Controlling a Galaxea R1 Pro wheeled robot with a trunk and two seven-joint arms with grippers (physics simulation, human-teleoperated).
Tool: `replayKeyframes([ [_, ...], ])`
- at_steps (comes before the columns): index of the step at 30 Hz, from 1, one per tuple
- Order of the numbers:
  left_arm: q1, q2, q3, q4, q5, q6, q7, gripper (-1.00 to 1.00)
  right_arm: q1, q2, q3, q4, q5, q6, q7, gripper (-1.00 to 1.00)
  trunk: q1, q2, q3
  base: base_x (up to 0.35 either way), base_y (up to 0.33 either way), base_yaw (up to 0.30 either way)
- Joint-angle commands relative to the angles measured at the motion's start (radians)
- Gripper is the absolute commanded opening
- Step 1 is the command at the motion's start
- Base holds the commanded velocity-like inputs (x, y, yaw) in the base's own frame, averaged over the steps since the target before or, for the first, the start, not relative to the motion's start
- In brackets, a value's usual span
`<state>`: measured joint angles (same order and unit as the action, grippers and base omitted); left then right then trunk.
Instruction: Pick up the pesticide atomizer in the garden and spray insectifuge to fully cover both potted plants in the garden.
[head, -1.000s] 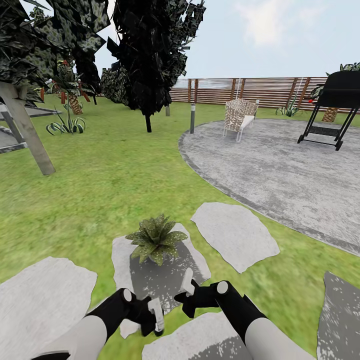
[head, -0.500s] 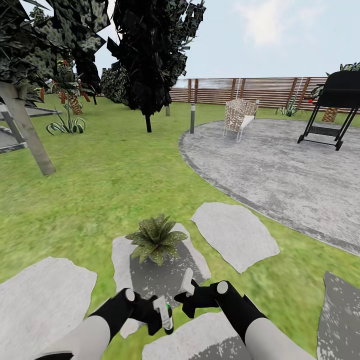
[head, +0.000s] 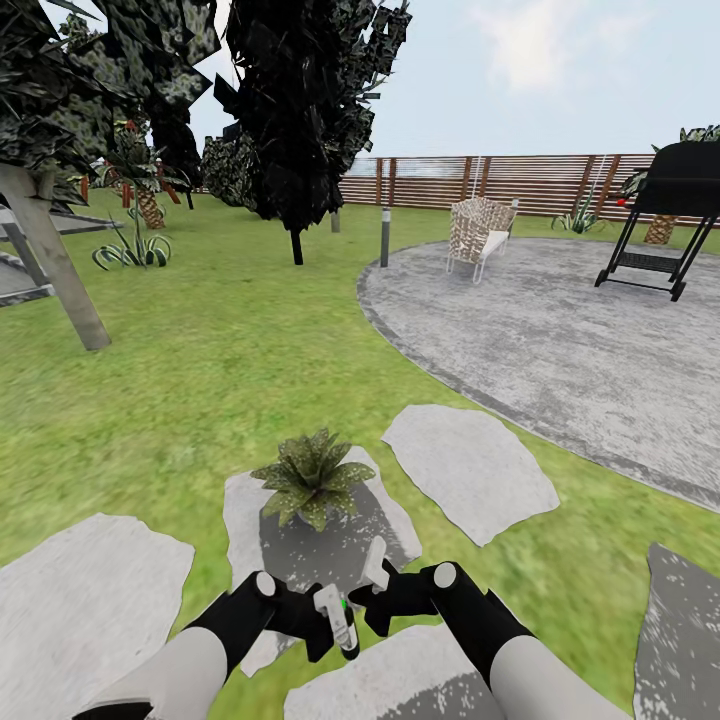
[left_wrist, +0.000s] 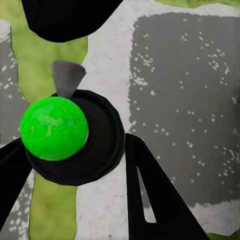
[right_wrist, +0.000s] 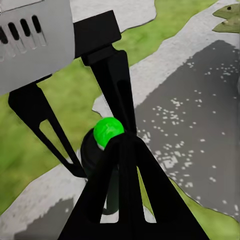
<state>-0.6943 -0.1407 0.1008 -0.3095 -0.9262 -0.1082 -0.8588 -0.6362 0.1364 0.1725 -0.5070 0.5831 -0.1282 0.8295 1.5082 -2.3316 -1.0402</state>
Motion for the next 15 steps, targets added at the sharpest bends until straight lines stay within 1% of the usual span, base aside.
replayKeyframes([
  [1,0.000,-0.001,0.009,-0.001,-0.010,-0.008,-0.003,-1.00,0.000,0.000,-0.001,-0.001,0.011,-0.008,0.000,-1.00,0.000,0.000,-0.001,0.000,0.000,0.000],
  [7,-0.001,-0.001,0.008,-0.002,-0.008,-0.008,-0.029,-1.00,0.000,0.000,-0.001,-0.001,0.011,-0.008,0.000,-1.00,0.000,0.000,-0.001,0.000,0.000,0.000],
  [15,-0.002,-0.002,0.009,-0.004,-0.004,-0.007,-0.031,-1.00,0.000,0.000,-0.001,0.001,0.011,-0.008,0.000,-1.00,0.000,0.000,-0.001,0.000,0.000,0.000],
])
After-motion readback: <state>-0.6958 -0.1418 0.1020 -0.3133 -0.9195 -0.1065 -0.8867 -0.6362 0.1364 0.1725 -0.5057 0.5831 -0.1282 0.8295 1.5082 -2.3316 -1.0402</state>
